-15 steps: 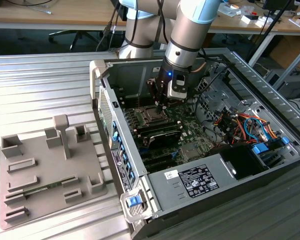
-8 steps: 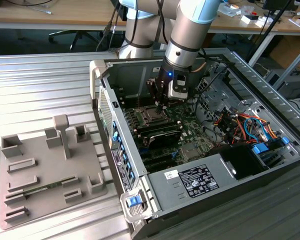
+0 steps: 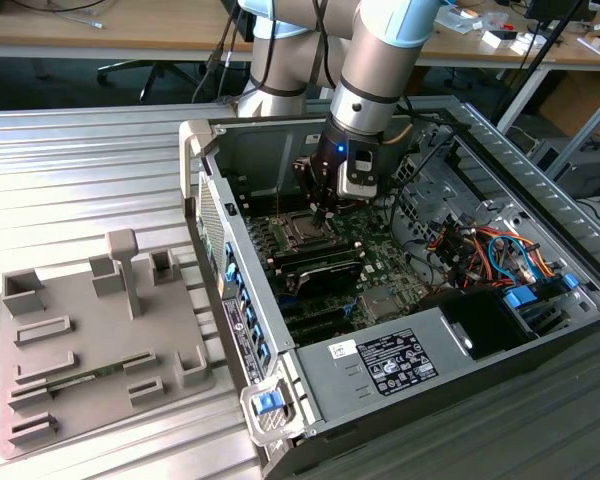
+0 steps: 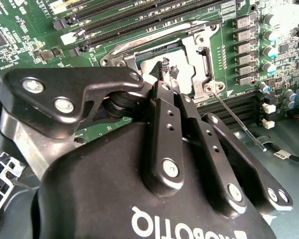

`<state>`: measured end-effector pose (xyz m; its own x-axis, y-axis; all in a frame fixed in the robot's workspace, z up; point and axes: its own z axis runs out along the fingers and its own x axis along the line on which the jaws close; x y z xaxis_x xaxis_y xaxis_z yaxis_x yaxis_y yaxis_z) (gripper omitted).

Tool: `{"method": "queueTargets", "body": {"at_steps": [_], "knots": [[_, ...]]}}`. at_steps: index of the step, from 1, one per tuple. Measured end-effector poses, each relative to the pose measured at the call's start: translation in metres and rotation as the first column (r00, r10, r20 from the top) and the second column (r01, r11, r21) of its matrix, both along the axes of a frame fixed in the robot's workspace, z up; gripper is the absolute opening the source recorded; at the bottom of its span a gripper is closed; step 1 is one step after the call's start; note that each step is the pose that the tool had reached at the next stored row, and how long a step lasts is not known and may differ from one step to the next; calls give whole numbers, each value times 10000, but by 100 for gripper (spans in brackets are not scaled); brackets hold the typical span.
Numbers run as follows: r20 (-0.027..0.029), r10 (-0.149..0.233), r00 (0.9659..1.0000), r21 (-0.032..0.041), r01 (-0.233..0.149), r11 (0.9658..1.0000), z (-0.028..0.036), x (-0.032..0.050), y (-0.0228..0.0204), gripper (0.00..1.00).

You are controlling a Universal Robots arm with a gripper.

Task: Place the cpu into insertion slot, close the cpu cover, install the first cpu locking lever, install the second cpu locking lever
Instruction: 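Install the first cpu locking lever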

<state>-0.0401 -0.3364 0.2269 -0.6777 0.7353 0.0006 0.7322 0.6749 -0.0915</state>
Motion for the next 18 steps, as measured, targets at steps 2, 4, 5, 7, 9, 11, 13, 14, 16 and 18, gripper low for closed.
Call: {"method": "queueTargets", "body": {"at_steps": [2, 4, 5, 7, 9, 11, 13, 14, 16, 18], "knots": [[-1, 73, 10000, 0, -73, 10000, 0, 0, 0, 11], [0, 125, 9999, 0, -125, 9999, 0, 0, 0, 11], [0, 145, 9999, -1, -145, 9999, 0, 0, 0, 11], [0, 191, 9998, 0, -191, 9998, 0, 0, 0, 11], [-1, 259, 9997, 0, -259, 9997, 0, 0, 0, 11], [-1, 325, 9995, 0, -325, 9995, 0, 0, 0, 11], [-1, 386, 9993, 0, -386, 9993, 0, 0, 0, 11], [0, 406, 9992, 0, -406, 9992, 0, 0, 0, 11], [0, 461, 9989, 0, -461, 9989, 0, 0, 0, 11], [0, 521, 9986, 0, -521, 9986, 0, 0, 0, 11]]}}
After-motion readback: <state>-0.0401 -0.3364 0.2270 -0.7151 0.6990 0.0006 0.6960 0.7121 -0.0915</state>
